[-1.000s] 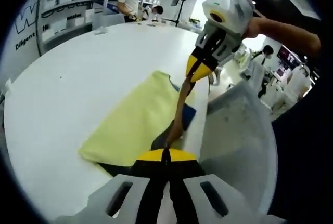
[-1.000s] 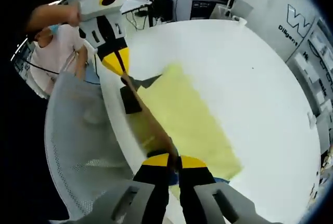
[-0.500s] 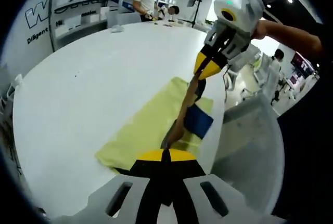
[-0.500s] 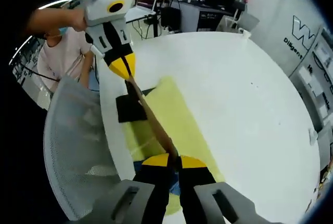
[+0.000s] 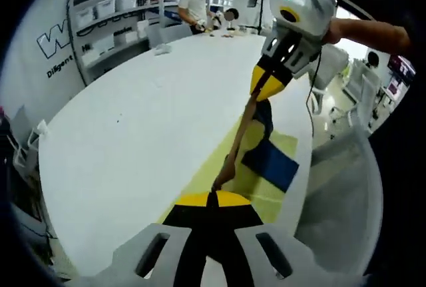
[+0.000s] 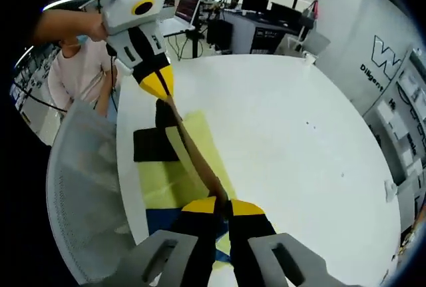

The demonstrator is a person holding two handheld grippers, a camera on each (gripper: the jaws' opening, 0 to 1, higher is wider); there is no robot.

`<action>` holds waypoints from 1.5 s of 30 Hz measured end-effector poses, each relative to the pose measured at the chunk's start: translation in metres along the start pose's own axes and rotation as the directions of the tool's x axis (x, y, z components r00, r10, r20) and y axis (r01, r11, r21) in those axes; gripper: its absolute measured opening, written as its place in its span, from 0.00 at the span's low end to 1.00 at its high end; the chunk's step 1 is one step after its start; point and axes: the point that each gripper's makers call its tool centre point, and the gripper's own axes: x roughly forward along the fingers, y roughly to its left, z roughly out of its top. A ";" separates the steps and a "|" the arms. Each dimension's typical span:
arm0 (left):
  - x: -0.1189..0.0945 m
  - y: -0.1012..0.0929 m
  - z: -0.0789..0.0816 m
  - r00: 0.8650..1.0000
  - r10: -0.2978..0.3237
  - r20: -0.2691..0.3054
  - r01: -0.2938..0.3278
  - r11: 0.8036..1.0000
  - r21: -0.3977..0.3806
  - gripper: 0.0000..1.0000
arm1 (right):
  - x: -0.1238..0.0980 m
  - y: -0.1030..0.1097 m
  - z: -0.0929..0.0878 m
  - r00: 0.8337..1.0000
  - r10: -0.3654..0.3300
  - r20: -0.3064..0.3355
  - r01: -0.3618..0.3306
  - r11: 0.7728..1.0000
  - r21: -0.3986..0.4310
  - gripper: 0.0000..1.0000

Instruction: Fold the garment on the visible template until the final outline fits inside the template.

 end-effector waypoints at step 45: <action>0.021 0.101 0.070 0.963 0.218 0.159 -0.228 0.972 0.051 0.00 | 0.001 -0.093 0.037 0.935 -0.333 0.123 0.314 0.938 0.150 0.00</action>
